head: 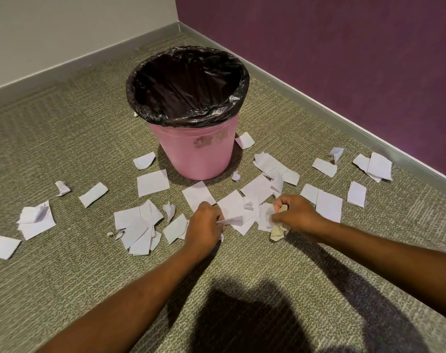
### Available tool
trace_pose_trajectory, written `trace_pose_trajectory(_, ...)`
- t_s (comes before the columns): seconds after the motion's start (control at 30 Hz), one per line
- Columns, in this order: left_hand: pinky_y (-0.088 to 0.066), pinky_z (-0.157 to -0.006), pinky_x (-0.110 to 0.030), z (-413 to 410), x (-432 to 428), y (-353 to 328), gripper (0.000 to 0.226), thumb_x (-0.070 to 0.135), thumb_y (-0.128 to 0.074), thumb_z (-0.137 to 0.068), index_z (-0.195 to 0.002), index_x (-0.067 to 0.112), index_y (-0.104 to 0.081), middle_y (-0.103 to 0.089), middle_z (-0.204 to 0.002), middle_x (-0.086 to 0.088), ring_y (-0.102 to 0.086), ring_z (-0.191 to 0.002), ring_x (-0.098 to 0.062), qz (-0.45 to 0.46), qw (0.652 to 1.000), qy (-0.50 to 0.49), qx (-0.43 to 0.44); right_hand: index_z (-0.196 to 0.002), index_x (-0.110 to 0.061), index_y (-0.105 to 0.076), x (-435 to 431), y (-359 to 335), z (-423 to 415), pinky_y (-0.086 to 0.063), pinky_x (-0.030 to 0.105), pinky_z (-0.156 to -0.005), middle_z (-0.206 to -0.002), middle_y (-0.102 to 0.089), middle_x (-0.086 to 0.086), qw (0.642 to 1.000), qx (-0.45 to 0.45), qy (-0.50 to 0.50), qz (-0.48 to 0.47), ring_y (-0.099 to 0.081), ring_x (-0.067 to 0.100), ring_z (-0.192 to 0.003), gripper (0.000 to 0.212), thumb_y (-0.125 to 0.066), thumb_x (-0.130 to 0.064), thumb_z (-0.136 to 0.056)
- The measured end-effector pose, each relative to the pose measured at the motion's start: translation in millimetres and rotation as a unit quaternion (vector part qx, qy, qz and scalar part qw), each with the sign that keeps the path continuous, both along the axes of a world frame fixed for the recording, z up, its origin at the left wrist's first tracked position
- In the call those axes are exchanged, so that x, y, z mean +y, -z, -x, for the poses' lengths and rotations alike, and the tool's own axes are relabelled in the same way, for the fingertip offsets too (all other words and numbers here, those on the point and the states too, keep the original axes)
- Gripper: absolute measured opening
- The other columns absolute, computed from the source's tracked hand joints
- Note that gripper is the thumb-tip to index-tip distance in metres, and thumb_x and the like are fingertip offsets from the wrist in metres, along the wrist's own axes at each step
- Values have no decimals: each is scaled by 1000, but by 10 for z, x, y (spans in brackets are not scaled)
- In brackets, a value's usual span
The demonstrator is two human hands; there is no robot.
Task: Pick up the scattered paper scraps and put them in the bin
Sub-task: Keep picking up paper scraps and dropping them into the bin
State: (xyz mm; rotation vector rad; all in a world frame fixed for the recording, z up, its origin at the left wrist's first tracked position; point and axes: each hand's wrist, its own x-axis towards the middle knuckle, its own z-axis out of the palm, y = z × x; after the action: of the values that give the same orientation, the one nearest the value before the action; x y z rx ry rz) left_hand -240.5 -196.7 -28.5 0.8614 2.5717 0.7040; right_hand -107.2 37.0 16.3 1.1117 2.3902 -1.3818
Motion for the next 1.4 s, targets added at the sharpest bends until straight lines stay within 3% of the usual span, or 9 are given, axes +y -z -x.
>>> trace_pose_trajectory(0.27, -33, -48, -17, -57, -71, -19, 28, 6, -83, -80, -64, 24, -69, -68, -60, 8, -60, -57, -1, -42, 996, -17, -72, -81, -14, -69, 96, -52, -134, -49, 28, -61, -73, -74, 4, 1000, 1, 3, 6, -65, 18, -63, 15, -83, -8, -79)
trace_pose_trajectory(0.4, -48, -52, -31, -95, -123, -33, 30, 5, -83, -79, -59, 20, -66, -66, -58, 6, -63, -57, -9, -61, 994, -31, -83, -83, -12, -70, 98, -92, -144, -50, 28, -59, -77, -76, 9, 1000, 7, 9, 19, -67, 18, -63, 14, -84, -8, -80)
trace_pose_trajectory(0.6, -42, -52, -23, -136, -225, -127, 19, 14, -86, -81, -66, 16, -76, -72, -62, 1, -57, -52, -4, -85, 983, -59, -149, -82, -14, -72, 134, -195, -130, -54, 36, -68, -88, -79, 19, 998, 35, 27, 53, -70, 23, -70, 17, -87, -11, -75)
trace_pose_trajectory(0.73, -47, -47, -22, -153, -113, -500, 8, 13, -88, -85, -82, 13, -80, -78, -74, -6, -63, -52, -8, -141, 957, -102, -233, -95, 1, -70, 155, -406, -62, -56, 30, -58, -92, -79, 24, 992, 67, 61, 92, -70, 23, -68, 23, -87, -3, -81)
trace_pose_trajectory(0.83, -65, -63, -39, -114, 55, -878, 11, 13, -89, -84, -88, 10, -79, -80, -85, -11, -77, -68, -21, -220, 930, -107, -273, -97, -4, -70, 154, -700, 21, -47, 26, -46, -77, -76, 11, 987, 95, 76, 106, -62, 15, -56, 21, -87, -5, -85)
trace_pose_trajectory(0.93, -66, -78, -40, -64, 225, -1330, 12, 13, -88, -85, -90, 7, -78, -80, -87, -16, -78, -78, -26, -299, 906, -70, -292, -99, -5, -69, 140, -1088, 134, -49, 30, -50, -84, -77, 13, 978, 144, 72, 132, -66, 19, -63, 22, -87, -9, -86)
trace_pose_trajectory(1.2, -63, -73, -36, 306, 457, -2562, 9, -3, -81, -87, -90, -2, -72, -75, -89, -21, -71, -76, -27, -419, 877, -32, -234, -96, -12, -67, -37, -2179, 601, -52, 22, -46, -85, -75, 12, 936, 284, 72, 193, -67, 19, -65, 15, -81, -15, -92)
trace_pose_trajectory(1.3, -65, -78, -34, 580, 422, -2814, 12, -3, -82, -86, -90, 4, -73, -78, -99, -19, -76, -80, -23, -431, 872, -81, -217, -109, -7, -68, -85, -2425, 1003, -54, 26, -49, -79, -75, 8, 925, 309, 99, 199, -66, 14, -59, 22, -82, -14, -93)
trace_pose_trajectory(1.4, -66, -79, -32, 883, 366, -2861, 22, -2, -86, -83, -101, -1, -74, -79, -105, -19, -79, -86, -26, -441, 853, -145, -239, -122, -3, -68, -129, -2550, 1421, -58, 29, -51, -98, -81, 13, 924, 307, 109, 199, -78, 19, -69, 31, -79, -14, -95)
